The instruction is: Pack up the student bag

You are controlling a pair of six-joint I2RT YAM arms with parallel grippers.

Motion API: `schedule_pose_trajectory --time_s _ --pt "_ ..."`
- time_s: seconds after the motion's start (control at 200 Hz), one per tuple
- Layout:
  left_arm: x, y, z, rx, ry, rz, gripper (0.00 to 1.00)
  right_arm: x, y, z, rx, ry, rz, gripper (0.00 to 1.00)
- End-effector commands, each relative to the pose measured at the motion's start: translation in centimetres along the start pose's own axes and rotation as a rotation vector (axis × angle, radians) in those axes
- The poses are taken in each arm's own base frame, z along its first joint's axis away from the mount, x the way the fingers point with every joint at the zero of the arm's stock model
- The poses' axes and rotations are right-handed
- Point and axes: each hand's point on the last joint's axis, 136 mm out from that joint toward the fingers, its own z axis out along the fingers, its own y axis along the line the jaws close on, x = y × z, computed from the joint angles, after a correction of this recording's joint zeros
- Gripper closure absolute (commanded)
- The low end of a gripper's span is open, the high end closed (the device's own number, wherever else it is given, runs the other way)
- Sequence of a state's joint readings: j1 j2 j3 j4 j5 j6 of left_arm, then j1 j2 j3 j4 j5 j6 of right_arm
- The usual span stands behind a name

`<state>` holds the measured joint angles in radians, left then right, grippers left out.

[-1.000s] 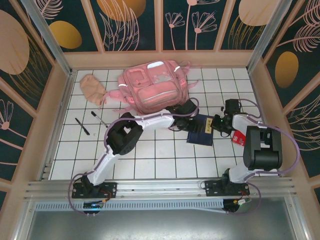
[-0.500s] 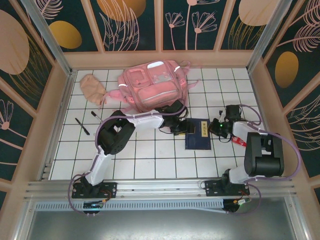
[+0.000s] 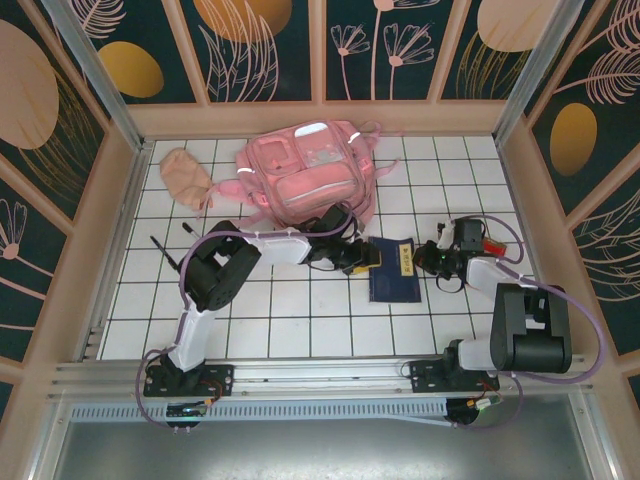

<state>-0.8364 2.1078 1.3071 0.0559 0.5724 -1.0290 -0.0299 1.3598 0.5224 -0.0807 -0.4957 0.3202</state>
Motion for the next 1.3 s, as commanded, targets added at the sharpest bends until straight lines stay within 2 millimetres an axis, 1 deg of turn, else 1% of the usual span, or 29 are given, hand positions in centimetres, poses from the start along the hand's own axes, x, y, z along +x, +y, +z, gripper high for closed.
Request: schedule_pose_trajectory --time_s 0.0,0.09,0.165,0.21,0.265,0.31,0.375,0.44,0.48,0.515,0.571,0.601,0.651,0.726,0.761,0.806,0.896,0.936,0.976,1.086,1.166,1.196,1.261,1.296 --pt "-0.7 -6.3 -1.4 0.161 -0.036 0.152 0.60 3.4 2.5 0.2 -0.138 0.121 0.004 0.95" --pt "-0.8 -5.4 -1.1 0.126 -0.041 0.148 0.65 3.3 2.2 0.0 -0.116 0.111 0.007 0.95" --pt "-1.1 -4.1 -0.9 0.070 -0.056 0.158 0.65 3.1 0.9 0.0 -0.031 0.096 0.017 0.94" --pt "-1.3 -2.8 -0.6 0.007 -0.064 0.152 0.65 3.0 -0.7 0.0 0.063 0.088 0.032 0.90" --pt "-1.6 -1.0 -0.2 -0.085 -0.066 0.150 0.64 2.7 -2.9 -0.2 0.211 0.064 0.047 0.80" --pt "-1.7 0.5 0.0 -0.150 -0.063 0.141 0.63 2.2 -4.2 -0.5 0.313 0.044 0.049 0.72" --pt "-1.7 1.8 0.1 -0.196 -0.069 0.136 0.63 2.0 -4.6 -0.6 0.376 0.047 0.031 0.66" --pt "-1.6 2.3 0.1 -0.210 -0.072 0.133 0.58 2.0 -4.5 -0.4 0.416 0.061 0.005 0.64" --pt "-1.5 2.4 0.0 -0.210 -0.071 0.133 0.55 2.3 -4.2 -0.1 0.407 0.084 -0.007 0.64" --pt "-1.4 2.4 0.0 -0.208 -0.068 0.135 0.52 2.9 -4.1 0.4 0.392 0.114 -0.005 0.66" --pt "-1.3 2.8 0.0 -0.222 -0.068 0.133 0.50 3.9 -3.9 1.1 0.373 0.162 0.008 0.75" --pt "-1.3 3.3 0.0 -0.242 -0.066 0.131 0.49 4.5 -3.8 1.4 0.354 0.186 0.014 0.79" --pt "-1.3 4.3 -0.3 -0.297 -0.068 0.122 0.46 5.2 -3.9 1.8 0.344 0.211 0.019 0.82" --pt "-1.6 6.0 -1.2 -0.399 -0.092 0.105 0.40 5.7 -4.1 2.1 0.341 0.223 0.025 0.86" --pt "-1.6 6.7 -1.6 -0.437 -0.104 0.095 0.39 5.8 -4.1 2.2 0.341 0.229 0.024 0.89" --pt "-1.1 7.1 -1.5 -0.433 -0.092 0.079 0.39 6.0 -4.0 2.4 0.327 0.240 0.021 0.93" --pt "0.2 6.4 -0.2 -0.337 -0.022 0.067 0.39 6.2 -3.5 2.7 0.297 0.263 0.012 1.00" --pt "0.7 5.3 0.4 -0.271 0.016 0.080 0.40 6.1 -3.1 2.8 0.276 0.273 -0.013 1.00" --pt "1.0 4.1 0.8 -0.207 0.040 0.094 0.40 6.1 -2.0 3.0 0.216 0.285 -0.023 1.00" --pt "1.1 1.1 0.5 -0.086 0.047 0.143 0.44 6.4 0.6 3.4 0.078 0.309 -0.018 1.00" --pt "1.4 -0.8 0.0 -0.014 0.065 0.192 0.48 6.6 1.4 3.7 0.034 0.330 -0.018 1.00" --pt "1.5 -1.2 -0.1 -0.002 0.069 0.197 0.50 6.7 1.5 3.8 0.032 0.335 -0.017 1.00" --pt "1.5 -1.5 -0.4 0.004 0.066 0.200 0.58 6.9 1.5 4.0 0.032 0.343 -0.021 1.00" --pt "1.5 -1.5 -0.5 0.004 0.063 0.199 0.60 7.0 1.5 4.1 0.029 0.346 -0.024 1.00"
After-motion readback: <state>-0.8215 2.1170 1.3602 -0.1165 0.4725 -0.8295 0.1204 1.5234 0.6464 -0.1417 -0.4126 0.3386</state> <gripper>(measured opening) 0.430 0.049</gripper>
